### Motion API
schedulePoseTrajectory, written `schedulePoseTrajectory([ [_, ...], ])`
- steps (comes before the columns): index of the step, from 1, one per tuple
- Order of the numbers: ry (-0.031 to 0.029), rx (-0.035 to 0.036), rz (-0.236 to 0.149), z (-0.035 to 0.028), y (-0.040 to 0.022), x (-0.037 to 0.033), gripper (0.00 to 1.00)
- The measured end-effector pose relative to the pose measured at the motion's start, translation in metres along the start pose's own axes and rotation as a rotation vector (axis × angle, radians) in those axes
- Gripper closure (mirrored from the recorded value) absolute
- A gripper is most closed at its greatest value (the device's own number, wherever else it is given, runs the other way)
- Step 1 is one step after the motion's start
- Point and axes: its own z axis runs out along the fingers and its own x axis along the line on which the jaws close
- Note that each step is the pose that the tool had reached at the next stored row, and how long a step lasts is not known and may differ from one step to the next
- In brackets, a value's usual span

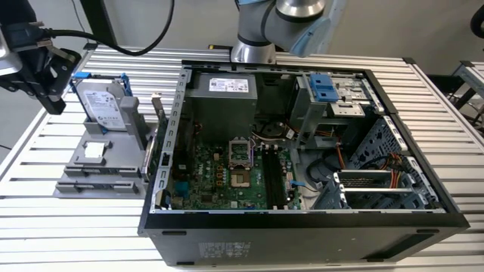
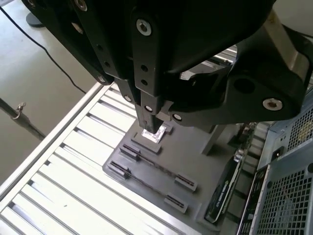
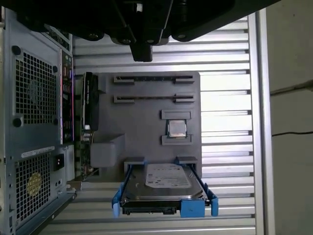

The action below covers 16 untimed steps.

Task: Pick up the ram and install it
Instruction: 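Pick up the ram and move it above insertion slot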

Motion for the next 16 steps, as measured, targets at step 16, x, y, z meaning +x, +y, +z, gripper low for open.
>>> schedulePoseTrajectory([
  [16,0.0007,-0.0002,-0.016,0.0003,-0.0001,0.0000,1.00],
])
